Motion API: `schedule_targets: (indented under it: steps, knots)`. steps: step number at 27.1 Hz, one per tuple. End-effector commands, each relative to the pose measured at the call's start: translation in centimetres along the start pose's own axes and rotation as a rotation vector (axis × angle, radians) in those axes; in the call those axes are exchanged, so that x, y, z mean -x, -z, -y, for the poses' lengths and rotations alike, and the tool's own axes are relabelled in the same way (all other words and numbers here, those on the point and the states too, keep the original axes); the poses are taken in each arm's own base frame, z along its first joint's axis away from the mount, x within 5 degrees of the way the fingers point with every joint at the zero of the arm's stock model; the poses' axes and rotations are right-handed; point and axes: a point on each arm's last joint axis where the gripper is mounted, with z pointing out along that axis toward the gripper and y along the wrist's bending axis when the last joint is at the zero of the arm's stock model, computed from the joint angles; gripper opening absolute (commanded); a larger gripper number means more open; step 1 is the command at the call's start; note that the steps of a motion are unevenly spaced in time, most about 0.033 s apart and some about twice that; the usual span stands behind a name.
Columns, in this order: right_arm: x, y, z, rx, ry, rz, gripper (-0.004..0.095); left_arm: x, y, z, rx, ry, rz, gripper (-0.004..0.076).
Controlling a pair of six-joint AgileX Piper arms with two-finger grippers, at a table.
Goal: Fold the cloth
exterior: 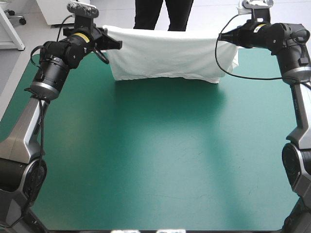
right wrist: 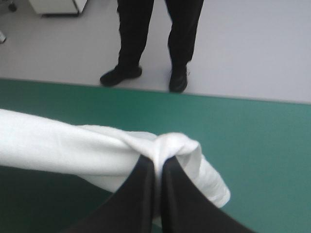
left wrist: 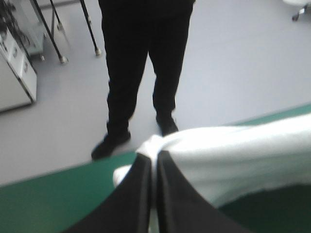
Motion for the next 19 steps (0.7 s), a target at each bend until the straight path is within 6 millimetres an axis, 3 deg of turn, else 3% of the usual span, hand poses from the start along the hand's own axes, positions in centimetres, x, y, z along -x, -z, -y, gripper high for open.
schedule_targets:
  steps: [1,4,7,16,19]
  knots:
    - [-1.1,1.0,1.2,0.063,-0.075,-0.046,-0.0016,-2.5,0.4,-0.5,-0.021,0.08,-0.103,-0.0009]
    - [-4.7,0.2,1.6,0.077,-0.097,-0.208,-0.0015,-7.2,0.0,-0.6,-0.035,0.114,-0.294,-0.0009]
    - [-8.6,0.0,1.5,0.089,-0.118,-0.329,-0.0015,-11.0,1.0,-0.2,-0.043,0.122,-0.42,-0.0009]
    - [-18.4,2.4,-0.8,0.12,-0.115,-0.582,-0.0015,-18.9,6.6,1.8,-0.118,0.178,-0.664,-0.0009]
    - [-20.1,3.2,-1.6,0.11,-0.063,-0.648,-0.0015,-20.4,8.1,2.1,-0.122,0.181,-0.699,-0.0009]
